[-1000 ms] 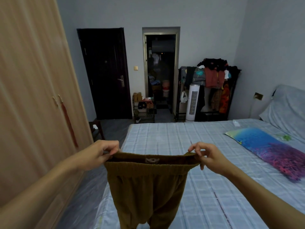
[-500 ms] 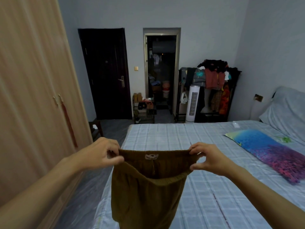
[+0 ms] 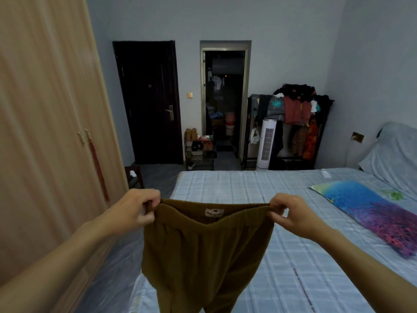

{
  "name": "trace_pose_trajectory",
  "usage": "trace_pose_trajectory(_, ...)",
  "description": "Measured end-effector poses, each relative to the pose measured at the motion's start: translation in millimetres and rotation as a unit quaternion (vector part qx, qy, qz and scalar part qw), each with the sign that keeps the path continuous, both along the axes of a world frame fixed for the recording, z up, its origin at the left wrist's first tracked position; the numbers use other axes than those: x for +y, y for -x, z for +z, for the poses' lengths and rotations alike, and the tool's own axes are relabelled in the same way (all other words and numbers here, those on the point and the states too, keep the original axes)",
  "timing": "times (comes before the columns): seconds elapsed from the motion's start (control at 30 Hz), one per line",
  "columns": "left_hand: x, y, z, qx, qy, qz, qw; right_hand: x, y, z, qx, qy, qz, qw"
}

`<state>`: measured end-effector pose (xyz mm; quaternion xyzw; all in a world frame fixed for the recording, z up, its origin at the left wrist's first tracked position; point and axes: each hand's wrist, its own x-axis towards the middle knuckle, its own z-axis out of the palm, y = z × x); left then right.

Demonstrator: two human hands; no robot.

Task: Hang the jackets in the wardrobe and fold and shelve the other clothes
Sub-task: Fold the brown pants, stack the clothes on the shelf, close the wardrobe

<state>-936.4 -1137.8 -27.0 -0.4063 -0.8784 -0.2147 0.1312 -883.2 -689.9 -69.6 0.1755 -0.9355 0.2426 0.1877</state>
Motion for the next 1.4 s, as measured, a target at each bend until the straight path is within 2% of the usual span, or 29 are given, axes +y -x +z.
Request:
trace_pose_trajectory(0.17, -9, 2, 1, -0.039, -0.04, 0.01, 0.998, 2, -1, 7, -0.064, 0.064, 0.029, 0.995)
trace_pose_trajectory(0.37, -11, 4, -6, -0.037, -0.025, 0.023, 0.999, 0, 0, 6, -0.051, 0.082, 0.044, 0.994)
trace_pose_trajectory(0.5, -8, 0, -6, -0.022, -0.047, 0.056, 0.997, 3, 0, 6, -0.042, 0.102, 0.037, 0.993)
trace_pose_trajectory(0.7, -9, 0, -8, -0.06, -0.062, 0.038, 0.996, 4, -3, 7, -0.074, 0.131, 0.024, 0.988)
trace_pose_trajectory(0.87, -6, 7, -10, -0.014, -0.054, 0.082, 0.995, 0, -3, 1, -0.111, 0.107, 0.014, 0.988)
trace_pose_trajectory(1.13, 3, 9, 5, -0.024, -0.008, 0.011, 1.0, -4, 6, 8, -0.026, 0.116, 0.03, 0.992)
trace_pose_trajectory(1.27, 15, 30, 28, 0.032, 0.008, 0.054, 0.998, -7, 22, 33, 0.04, 0.134, -0.017, 0.99)
trace_pose_trajectory(1.4, 29, 52, 85, 0.1, -0.058, 0.113, 0.987, -6, 32, 96, 0.132, 0.164, -0.075, 0.975)
